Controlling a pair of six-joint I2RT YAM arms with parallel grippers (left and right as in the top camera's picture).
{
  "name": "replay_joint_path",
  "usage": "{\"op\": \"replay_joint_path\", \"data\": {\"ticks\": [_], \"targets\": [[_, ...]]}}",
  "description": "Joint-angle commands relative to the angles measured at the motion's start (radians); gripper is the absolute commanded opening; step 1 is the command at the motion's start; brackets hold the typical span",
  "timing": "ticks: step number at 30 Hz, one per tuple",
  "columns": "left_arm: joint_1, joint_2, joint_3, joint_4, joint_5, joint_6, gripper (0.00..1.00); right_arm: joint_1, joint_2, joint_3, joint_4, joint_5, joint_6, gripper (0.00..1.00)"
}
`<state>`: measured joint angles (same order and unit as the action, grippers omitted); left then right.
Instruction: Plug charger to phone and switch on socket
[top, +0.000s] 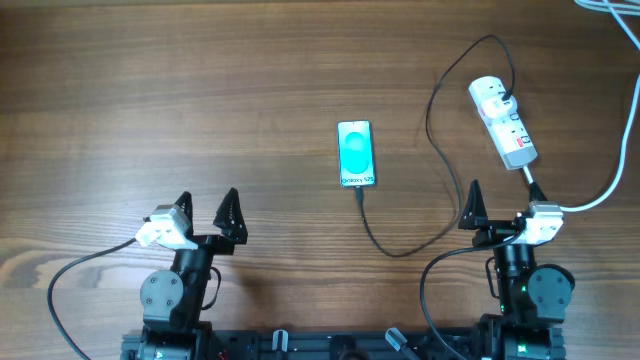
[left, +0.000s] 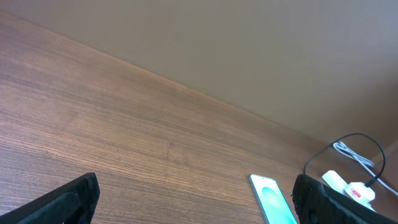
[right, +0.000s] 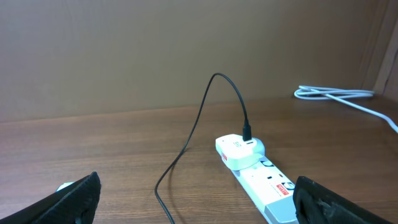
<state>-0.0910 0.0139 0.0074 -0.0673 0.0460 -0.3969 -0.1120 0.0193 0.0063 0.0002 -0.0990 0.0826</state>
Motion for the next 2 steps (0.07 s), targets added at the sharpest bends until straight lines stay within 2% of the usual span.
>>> {"op": "replay_joint_path", "data": {"ticks": [1,2], "targets": [[0.006,-0.006,-0.002,-0.009,-0.013,0.021,1.00,0.004,-0.009,-0.001,0.003,0.017,0.015,0.99],[0.006,-0.006,-0.002,-0.009,-0.013,0.021,1.00,0.004,-0.009,-0.001,0.003,0.017,0.015,1.00]]}}
